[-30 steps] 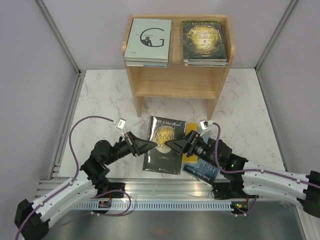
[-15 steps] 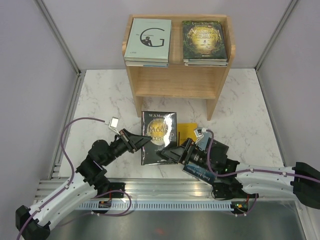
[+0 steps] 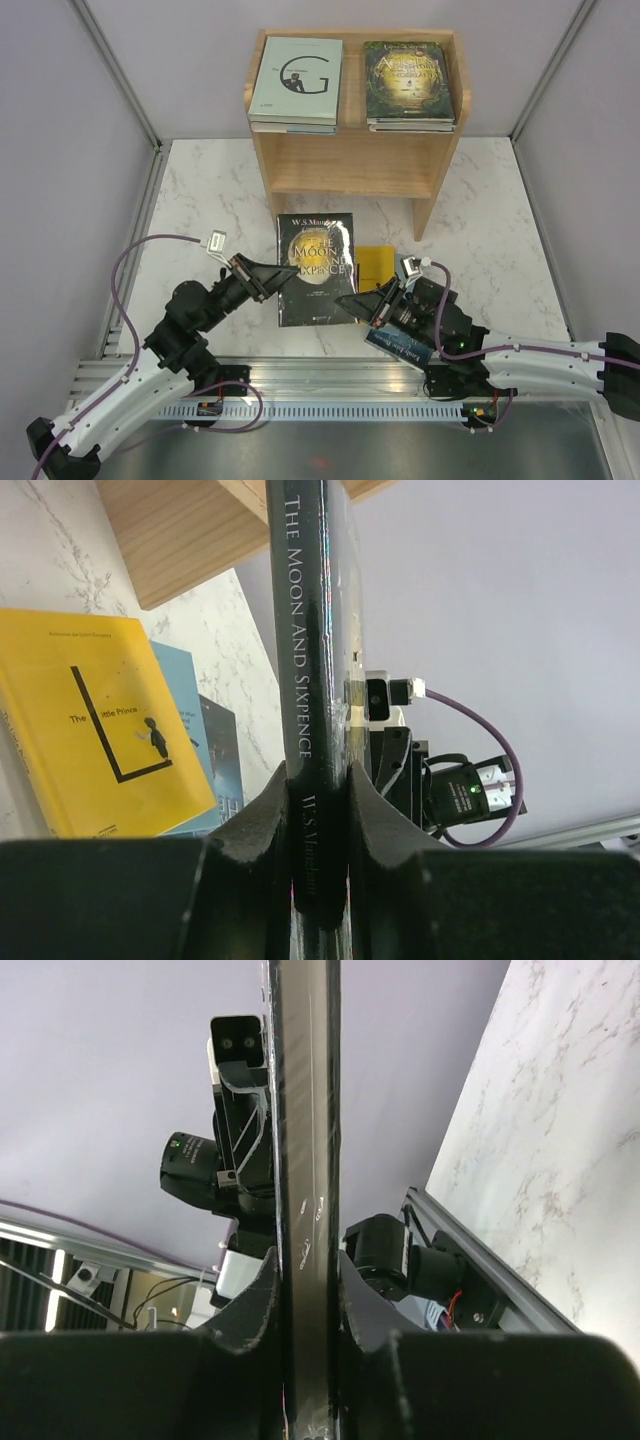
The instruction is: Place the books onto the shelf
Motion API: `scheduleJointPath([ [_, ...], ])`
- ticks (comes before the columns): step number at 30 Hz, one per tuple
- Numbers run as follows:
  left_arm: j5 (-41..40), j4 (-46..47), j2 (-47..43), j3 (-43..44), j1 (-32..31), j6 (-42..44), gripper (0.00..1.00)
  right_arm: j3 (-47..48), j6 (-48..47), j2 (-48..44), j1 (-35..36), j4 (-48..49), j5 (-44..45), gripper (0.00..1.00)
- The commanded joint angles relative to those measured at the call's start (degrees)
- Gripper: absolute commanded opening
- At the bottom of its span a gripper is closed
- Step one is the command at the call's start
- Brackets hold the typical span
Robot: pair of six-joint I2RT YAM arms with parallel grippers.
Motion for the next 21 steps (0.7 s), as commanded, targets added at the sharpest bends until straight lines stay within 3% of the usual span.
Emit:
scheduleJointPath([
  [1, -4.44, -1.63, 2.82, 2.62, 0.65, 5.40, 0.12, 1.14, -0.85, -2.32, -0.11, 1.55, 4.39, 0.00],
  [3, -3.48, -4.00, 5.19, 4.81, 0.73, 6.89, 0.27, 2.89, -2.25, -3.90, -0.11, -3.00, 6.15, 0.00],
  [4, -3.74, -7.84, 5.64, 7.08, 0.65, 8.47, 0.44, 3.94, -2.78, -4.43, -0.20, -5.29, 6.68, 0.00],
  [5, -4.61, -10.75, 6.08, 8.23, 0.73, 9.35, 0.53, 5.87, -3.40, -5.39, -0.11, -7.66, 7.99, 0.00],
  [10, -8.57, -20.70, 4.60, 12.90, 0.74, 13.66, 0.91, 9.22, -3.58, -7.15, -1.69, -15.77, 10.20, 0.00],
  [13, -9.62, -23.78, 1.61, 13.60, 0.74, 14.89, 0.99, 11.33, -3.58, -6.02, -4.23, -17.09, 8.44, 0.00],
  [21, -10.95, -29.06, -2.87, 13.87, 0.74, 16.31, 0.98, 19.33, -4.46, 1.18, -13.62, -17.19, -0.42, 0.00],
])
